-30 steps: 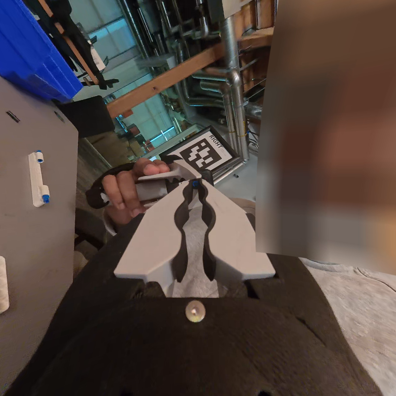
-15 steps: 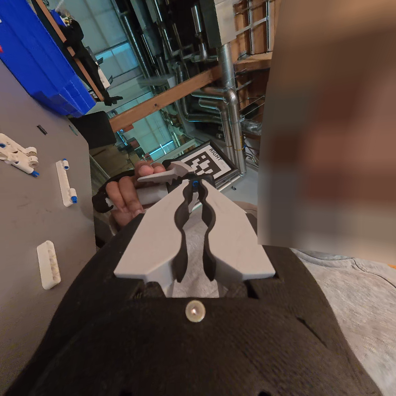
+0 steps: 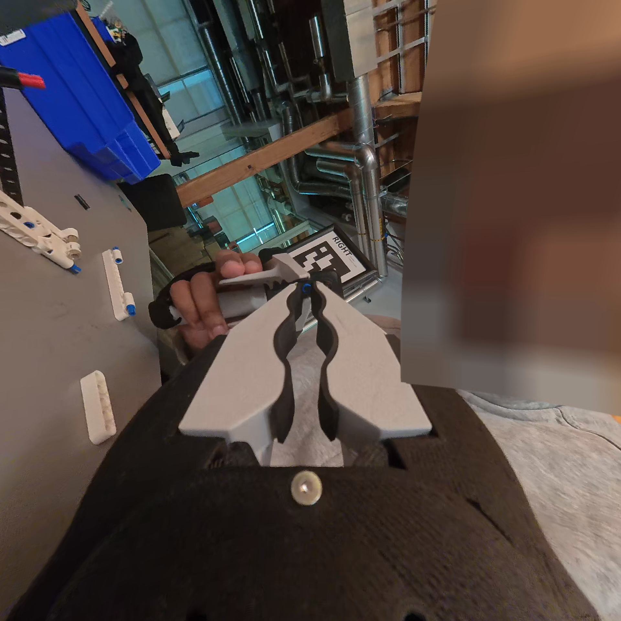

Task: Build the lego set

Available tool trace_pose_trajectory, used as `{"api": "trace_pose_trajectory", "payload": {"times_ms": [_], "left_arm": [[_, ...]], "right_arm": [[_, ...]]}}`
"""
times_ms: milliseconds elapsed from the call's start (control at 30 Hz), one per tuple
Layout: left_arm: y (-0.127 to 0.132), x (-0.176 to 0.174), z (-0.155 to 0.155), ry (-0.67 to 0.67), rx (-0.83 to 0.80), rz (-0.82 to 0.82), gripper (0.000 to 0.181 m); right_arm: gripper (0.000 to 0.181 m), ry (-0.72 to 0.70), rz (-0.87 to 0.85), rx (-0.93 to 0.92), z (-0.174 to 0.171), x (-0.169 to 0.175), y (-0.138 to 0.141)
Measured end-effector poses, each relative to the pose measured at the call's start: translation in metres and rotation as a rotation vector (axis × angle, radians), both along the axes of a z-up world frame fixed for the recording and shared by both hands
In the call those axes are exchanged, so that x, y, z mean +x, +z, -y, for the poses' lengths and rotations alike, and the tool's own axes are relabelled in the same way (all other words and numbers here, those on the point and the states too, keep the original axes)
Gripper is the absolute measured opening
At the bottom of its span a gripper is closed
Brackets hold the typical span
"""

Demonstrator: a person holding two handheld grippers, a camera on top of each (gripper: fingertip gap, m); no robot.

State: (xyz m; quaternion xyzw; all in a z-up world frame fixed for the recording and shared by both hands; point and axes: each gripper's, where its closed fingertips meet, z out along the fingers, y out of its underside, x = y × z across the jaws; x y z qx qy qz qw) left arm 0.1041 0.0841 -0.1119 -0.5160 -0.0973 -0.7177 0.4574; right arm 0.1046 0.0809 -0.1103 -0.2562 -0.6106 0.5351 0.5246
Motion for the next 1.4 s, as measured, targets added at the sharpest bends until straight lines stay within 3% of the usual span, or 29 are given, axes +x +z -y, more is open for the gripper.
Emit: {"api": "trace_pose_trajectory", "payload": {"times_ms": [33, 300, 433, 533, 633, 800, 967, 1133, 1400], "left_arm": [[0.000, 0.000, 0.000, -0.001, -0.002, -0.002, 0.002], [-0.010, -0.004, -0.003, 0.059, -0.057, -0.084, 0.003], [-0.033, -0.018, -0.005, 0.239, -0.136, -0.312, 0.032], [-0.040, -0.026, 0.007, 0.350, -0.136, -0.465, 0.031], [-0.041, -0.038, 0.021, 0.461, -0.121, -0.520, 0.029], [-0.024, -0.072, 0.057, 0.642, -0.013, -0.401, 0.020], [-0.010, -0.104, 0.087, 0.816, 0.084, -0.339, 0.011], [-0.008, -0.112, 0.091, 0.806, 0.099, -0.256, 0.014], [-0.007, -0.122, 0.096, 0.809, 0.103, -0.159, 0.023]], "right_arm": [[0.006, -0.001, 0.004, 0.011, 0.001, 0.000, -0.001], [0.002, -0.031, 0.069, 0.067, -0.001, -0.004, -0.011], [0.003, -0.058, 0.209, -0.017, -0.012, -0.006, -0.016], [0.003, -0.095, 0.398, -0.068, -0.021, -0.007, -0.032], [0.004, -0.091, 0.695, -0.124, -0.016, -0.004, -0.064], [0.003, -0.101, 1.028, -0.045, -0.006, 0.005, -0.102], [0.003, -0.118, 1.133, 0.116, 0.001, 0.001, -0.103], [0.003, -0.193, 1.247, 0.029, 0.004, -0.007, -0.104], [0.003, -0.356, 1.262, -0.179, -0.001, -0.015, -0.099]]}}
